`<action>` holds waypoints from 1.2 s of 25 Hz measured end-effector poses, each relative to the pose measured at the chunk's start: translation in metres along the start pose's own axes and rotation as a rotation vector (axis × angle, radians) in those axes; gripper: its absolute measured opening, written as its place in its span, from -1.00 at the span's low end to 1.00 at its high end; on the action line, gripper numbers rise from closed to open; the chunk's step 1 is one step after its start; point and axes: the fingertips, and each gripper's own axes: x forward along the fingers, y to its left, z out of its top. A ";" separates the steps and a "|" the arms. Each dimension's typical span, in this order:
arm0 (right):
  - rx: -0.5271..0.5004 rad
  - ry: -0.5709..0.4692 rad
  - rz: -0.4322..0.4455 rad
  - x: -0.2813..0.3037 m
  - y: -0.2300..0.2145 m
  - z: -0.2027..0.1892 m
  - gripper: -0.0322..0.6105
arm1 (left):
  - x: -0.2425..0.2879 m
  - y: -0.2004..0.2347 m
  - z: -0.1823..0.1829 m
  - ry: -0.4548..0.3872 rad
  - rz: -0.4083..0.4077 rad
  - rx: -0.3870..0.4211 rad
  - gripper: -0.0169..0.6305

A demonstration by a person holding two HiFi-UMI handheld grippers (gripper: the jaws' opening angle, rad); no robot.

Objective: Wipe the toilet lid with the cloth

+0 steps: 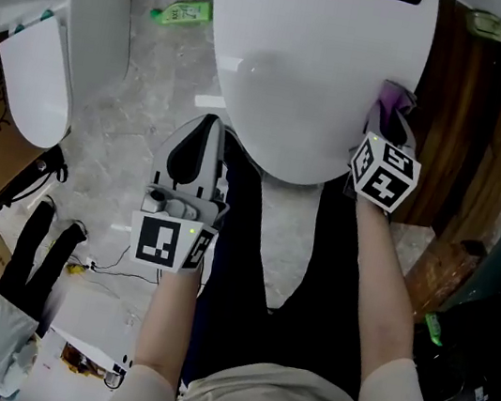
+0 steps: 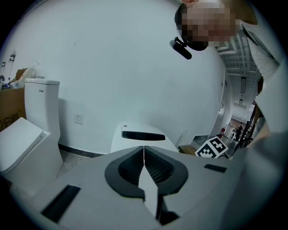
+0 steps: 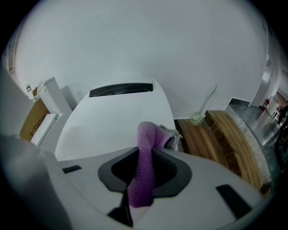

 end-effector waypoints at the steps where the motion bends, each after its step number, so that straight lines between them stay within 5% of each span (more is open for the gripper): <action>1: 0.001 -0.002 0.000 0.000 0.005 0.000 -0.60 | -0.003 0.004 -0.001 0.002 0.007 -0.001 -0.90; 30: -0.039 0.005 0.179 0.008 0.205 0.011 -0.60 | -0.058 0.104 -0.014 -0.025 0.126 -0.076 -0.90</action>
